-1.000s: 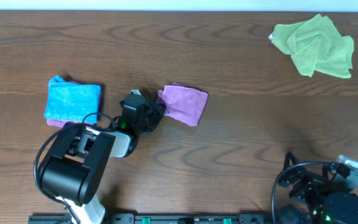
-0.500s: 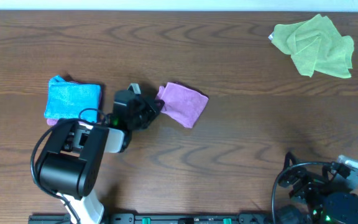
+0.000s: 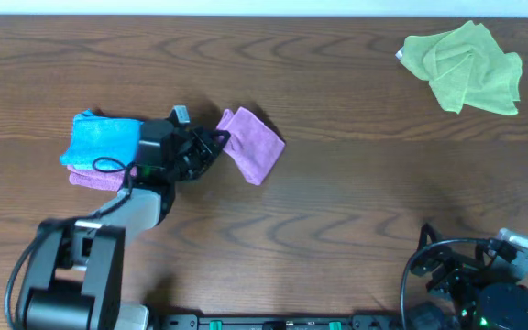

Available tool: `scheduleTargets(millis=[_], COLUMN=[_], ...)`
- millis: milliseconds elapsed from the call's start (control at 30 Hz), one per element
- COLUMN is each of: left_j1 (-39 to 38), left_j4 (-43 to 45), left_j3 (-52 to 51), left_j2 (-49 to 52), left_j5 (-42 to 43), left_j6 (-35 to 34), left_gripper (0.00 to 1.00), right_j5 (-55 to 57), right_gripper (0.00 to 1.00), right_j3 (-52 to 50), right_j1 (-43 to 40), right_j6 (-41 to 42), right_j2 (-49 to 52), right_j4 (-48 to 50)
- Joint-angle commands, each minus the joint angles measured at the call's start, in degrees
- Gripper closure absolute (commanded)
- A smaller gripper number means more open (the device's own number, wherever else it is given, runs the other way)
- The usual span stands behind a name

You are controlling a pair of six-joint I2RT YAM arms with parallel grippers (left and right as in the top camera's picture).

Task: Fold the cloth
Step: 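Lift the purple cloth with the left gripper toward the blue-pink stack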

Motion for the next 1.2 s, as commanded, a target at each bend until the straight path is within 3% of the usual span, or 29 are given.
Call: scheduleTargets(millis=[0,233,533,800,1167], left_j1=[1.5,1.8,3.0,10.8,23.2], left_j4=[-1.9,-8.7,-8.9,-9.4,-22.5], left_j3=[1.4,1.6,1.6,2.8,11.2], left_j2=[-4.0,-8.5,-10.8,-15.1,-15.8], left_j5=[1.4,1.3,1.5,4.9,10.2], left_j6=[1.7,2.7,2.7,2.6,8.5], left_gripper=[0.94,0.94,0.94,0.94,0.94], right_j5=[0.8,0.8,0.8,0.8,0.8], right_gripper=[0.01,0.01,0.01,0.01,0.01], right_j3=[0.0,0.0,0.0,0.0,0.0], right_j1=[-0.1,-0.1,-0.1,-0.1,-0.1], right_j6=[1.0,1.0,1.0,1.0,1.0], right_j2=[0.0,0.0,0.0,0.0,0.0], right_j4=[-0.1,-0.1,-0.1,0.0,0.0])
